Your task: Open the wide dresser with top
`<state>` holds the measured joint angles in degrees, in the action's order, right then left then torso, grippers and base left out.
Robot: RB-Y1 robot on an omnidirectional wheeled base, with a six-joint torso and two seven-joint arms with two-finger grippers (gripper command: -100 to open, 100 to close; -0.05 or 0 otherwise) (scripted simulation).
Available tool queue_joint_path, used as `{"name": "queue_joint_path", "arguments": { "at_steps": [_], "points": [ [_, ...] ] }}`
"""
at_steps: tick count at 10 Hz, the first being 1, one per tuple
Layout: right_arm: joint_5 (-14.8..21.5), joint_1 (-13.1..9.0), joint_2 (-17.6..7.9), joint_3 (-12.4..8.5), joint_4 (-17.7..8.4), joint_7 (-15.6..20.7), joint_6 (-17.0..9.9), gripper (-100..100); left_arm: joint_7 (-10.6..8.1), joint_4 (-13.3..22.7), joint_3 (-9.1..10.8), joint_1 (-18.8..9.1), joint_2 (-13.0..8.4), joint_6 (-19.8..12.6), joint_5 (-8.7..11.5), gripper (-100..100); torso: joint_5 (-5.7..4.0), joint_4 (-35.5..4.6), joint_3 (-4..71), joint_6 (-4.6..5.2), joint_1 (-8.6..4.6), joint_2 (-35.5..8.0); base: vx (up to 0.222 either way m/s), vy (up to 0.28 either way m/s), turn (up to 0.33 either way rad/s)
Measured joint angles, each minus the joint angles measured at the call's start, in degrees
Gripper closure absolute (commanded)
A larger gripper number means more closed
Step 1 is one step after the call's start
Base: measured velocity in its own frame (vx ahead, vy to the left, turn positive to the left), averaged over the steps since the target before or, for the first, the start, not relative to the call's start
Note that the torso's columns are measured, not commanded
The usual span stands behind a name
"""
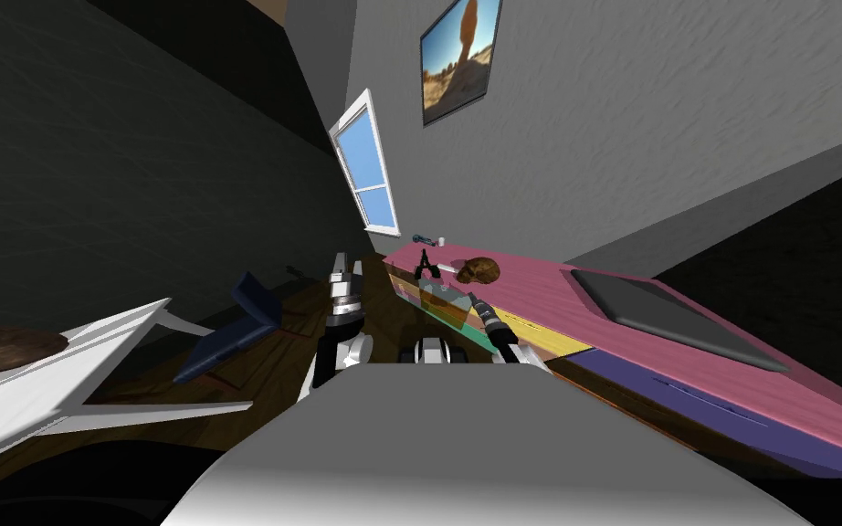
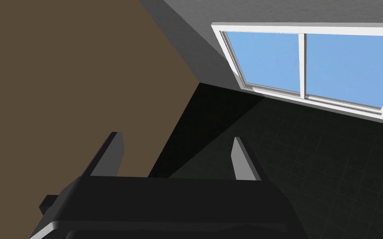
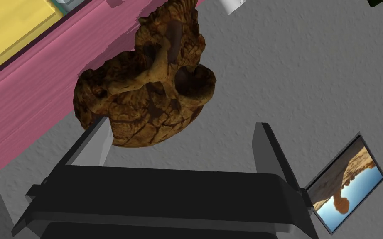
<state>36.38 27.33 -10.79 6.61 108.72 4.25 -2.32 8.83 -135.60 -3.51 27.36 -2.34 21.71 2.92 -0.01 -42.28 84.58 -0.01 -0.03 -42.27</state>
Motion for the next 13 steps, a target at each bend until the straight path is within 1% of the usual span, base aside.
{"name": "queue_joint_path", "arguments": {
  "at_steps": [2, 3, 4, 5, 7, 8, 9, 10, 11, 12, 13],
  "points": [
    [3.2, 0.2, 0.1, 1.1, -1.7, 0.0, -3.7, -100, 0.0, 0.0, 0.0, 0.0, 0.0, 0.0, 0.0, 0, 0.01, 0.0, 0.0, 0.01, 0.03, 0.0, 0.072, 0.065, 0.059],
    [4.7, -0.1, -0.1, 1.3, -2.8, -0.1, -5.3, -100, 0.0, 0.0, 0.0, 0.0, 0.0, 0.0, 0.0, 0, 0.01, 0.0, 0.0, 0.01, 0.0, 0.0, 0.027, 0.027, -0.004],
    [6.1, -0.2, 0.5, 1.3, -3.6, 0.0, -5.7, -100, 0.0, 0.0, 0.01, 0.0, 0.0, 0.0, 0.0, 0, -0.01, 0.0, -0.1, 0.02, -0.07, -0.1, 0.046, 0.054, 0.078],
    [7.8, -0.3, 0.5, 1.4, -5.5, 0.0, -6.6, -100, 0.0, 0.0, 0.0, 0.0, 0.0, 0.0, 0.0, 0, 0.0, 0.0, 0.0, 0.0, 0.05, 0.0, 0.063, 0.062, 0.048],
    [11.1, -0.5, 0.3, 2.2, -7.9, -0.2, -9.3, -100, 0.0, 0.0, 0.0, 0.0, 0.0, 0.0, 0.0, 0, 0.04, 0.0, 0.1, 0.0, 0.16, 0.1, 0.076, 0.081, 0.052],
    [12.7, -0.7, 0.0, 2.7, -8.7, -0.2, -11.0, -100, 0.0, 0.0, 0.0, 0.0, 0.0, 0.0, 0.0, 0, 0.03, 0.0, 0.0, 0.01, 0.04, 0.0, 0.073, 0.061, 0.081],
    [14.2, -0.8, -0.1, 3.5, -9.9, -0.2, -13.1, -100, 0.0, 0.0, 0.0, 0.0, 0.0, 0.0, 0.0, 0, -0.01, 0.0, 0.0, 0.0, -0.01, 0.0, 0.078, 0.053, 0.043],
    [15.0, -0.5, -0.8, 4.4, -9.9, 0.0, -15.6, -100, 0.0, 0.0, 0.0, 0.0, 0.0, 0.0, 0.0, 0, 0.0, 0.0, 0.0, 0.02, -0.04, 0.0, 0.049, 0.025, -0.005],
    [16.4, -0.7, -0.3, 4.1, -10.9, -0.1, -16.2, -100, 0.0, 0.0, 0.01, 0.0, 0.0, 0.0, 0.0, 0, -0.02, 0.0, -0.1, 0.02, -0.09, -0.1, 0.067, 0.053, 0.075],
    [18.6, -1.1, 0.3, 4.0, -13.0, -0.4, -17.2, -100, 0.0, 0.0, 0.0, 0.0, 0.0, 0.0, 0.0, 0, 0.01, 0.0, 0.0, -0.01, 0.06, 0.0, 0.065, 0.051, 0.051],
    [19.6, -1.3, -0.1, 4.5, -13.9, -0.4, -18.7, -100, 0.0, 0.0, 0.0, 0.0, 0.0, 0.0, 0.0, 0, 0.03, 0.0, 0.0, 0.01, 0.06, 0.0, 0.094, 0.07, 0.082]
  ]
}}
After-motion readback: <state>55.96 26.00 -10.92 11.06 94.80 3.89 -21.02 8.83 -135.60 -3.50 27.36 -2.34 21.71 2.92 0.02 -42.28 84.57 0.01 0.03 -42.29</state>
